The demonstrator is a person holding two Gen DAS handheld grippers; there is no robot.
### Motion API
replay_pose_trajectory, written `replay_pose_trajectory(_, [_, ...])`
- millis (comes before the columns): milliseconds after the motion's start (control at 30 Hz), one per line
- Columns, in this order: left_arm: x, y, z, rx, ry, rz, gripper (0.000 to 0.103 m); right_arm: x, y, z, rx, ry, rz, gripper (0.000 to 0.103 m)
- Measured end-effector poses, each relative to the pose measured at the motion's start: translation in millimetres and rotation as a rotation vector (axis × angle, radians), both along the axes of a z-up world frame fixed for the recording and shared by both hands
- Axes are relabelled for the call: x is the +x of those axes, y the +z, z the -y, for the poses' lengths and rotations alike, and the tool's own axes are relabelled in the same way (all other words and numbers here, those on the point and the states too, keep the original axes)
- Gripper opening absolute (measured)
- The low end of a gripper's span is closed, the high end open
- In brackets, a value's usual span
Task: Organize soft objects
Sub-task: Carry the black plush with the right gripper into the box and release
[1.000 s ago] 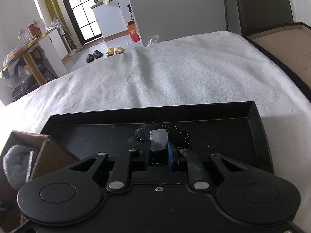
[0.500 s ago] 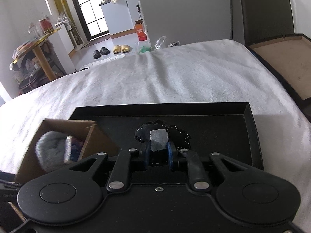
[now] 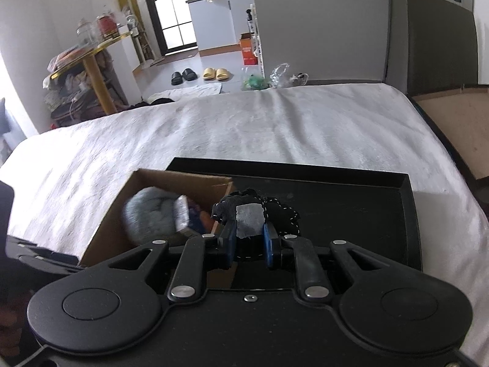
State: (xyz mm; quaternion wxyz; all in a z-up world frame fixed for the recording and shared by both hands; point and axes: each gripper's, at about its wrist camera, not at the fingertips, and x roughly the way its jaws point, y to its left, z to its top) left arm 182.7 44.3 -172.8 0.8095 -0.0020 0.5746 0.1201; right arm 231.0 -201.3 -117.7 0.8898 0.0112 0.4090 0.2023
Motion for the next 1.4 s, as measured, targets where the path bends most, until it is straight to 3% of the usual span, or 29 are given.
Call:
replay_pose_trajectory(500, [-2.0,-5.9,-18.7,-0.122,-0.034,0.034,0.038,-28.8,8.4,-45.1,-0.022,0.078,-0.076,0.019])
replay_pose_trajectory(733, [-3.8,-14.1,-25.4,-0.172,-0.047,0.02,0.01,-32.5,7.1,-61.8,-0.037,0.101,-0.106,0.02])
replay_pose_trajectory(1000, [-5.5,-15.7,-30.0,-0.197,-0.059,0.027,0.01,-37.2,0.7,-78.4,-0.055,0.127,-0.137,0.022])
replay_pose_trajectory(1167, [-4.8,-15.2,-32.1,-0.204,-0.05,0.025,0.011,-37.3,-2.7,-76.5,-0.055,0.109,-0.143,0.038])
replay_pose_trajectory(1400, [-5.7,-8.5,-28.0,-0.184,-0.034,0.008,0.012,-43.1,8.5,-55.6,-0.041,0.057,-0.11,0.038])
